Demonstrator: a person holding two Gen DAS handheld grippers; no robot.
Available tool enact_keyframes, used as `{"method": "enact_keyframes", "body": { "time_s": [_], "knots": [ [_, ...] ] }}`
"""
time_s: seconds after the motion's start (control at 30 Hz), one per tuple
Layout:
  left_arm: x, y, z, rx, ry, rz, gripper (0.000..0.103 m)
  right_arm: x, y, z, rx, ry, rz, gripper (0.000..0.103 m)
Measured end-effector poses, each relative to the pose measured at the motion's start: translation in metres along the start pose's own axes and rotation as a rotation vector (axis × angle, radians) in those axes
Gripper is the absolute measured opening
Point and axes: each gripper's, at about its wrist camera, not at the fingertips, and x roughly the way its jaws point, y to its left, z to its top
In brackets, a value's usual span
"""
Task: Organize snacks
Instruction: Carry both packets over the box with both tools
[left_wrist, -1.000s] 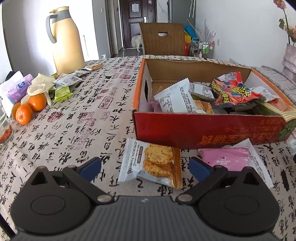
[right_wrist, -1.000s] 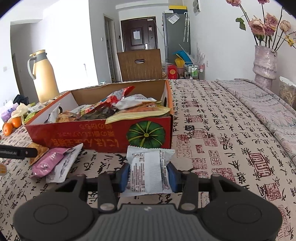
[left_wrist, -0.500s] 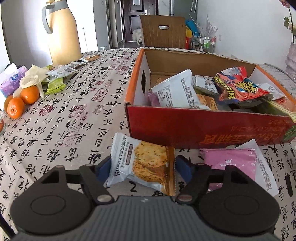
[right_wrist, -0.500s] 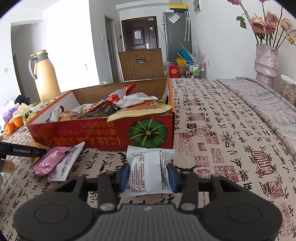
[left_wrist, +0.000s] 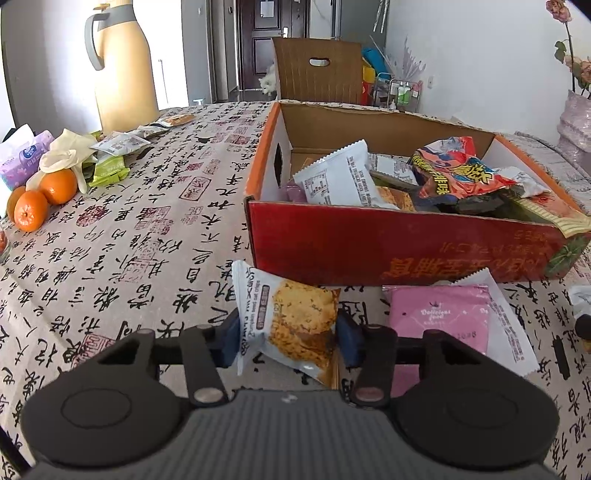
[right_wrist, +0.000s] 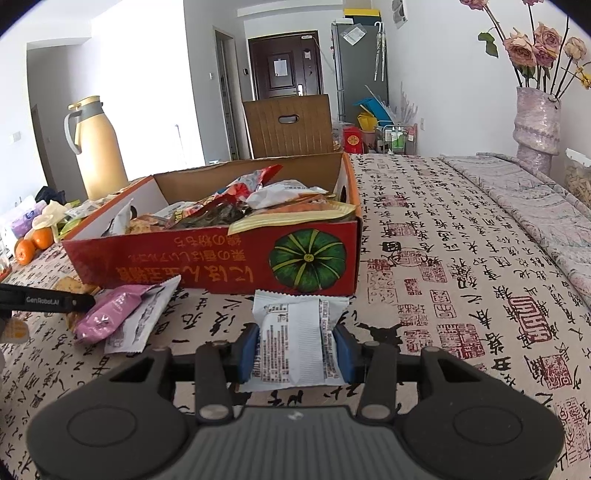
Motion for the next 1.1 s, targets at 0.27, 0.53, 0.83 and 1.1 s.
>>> {"method": "enact_keyframes", "body": {
  "time_s": [0.27, 0.53, 0.83, 1.1],
  "knots": [
    [-0.023, -0.001, -0.006, -0.005, -0.039, -0.026, 0.051, -0.005, 0.002, -0.002, -0.005, -0.004, 0.007, 0.043],
    [-0.046, -0.015, -0.008, 0.022, -0.075, -0.077, 0.051, -0.012, 0.006, -0.003, -0.016, -0.014, 0.022, 0.043],
    [-0.06, -0.039, 0.002, 0.065, -0.094, -0.12, 0.051, -0.023, 0.02, 0.008, -0.039, -0.052, 0.05, 0.043],
    [-0.068, -0.056, 0.02, 0.087, -0.125, -0.145, 0.051, -0.03, 0.028, 0.028, -0.05, -0.104, 0.07, 0.043]
  ]
}}
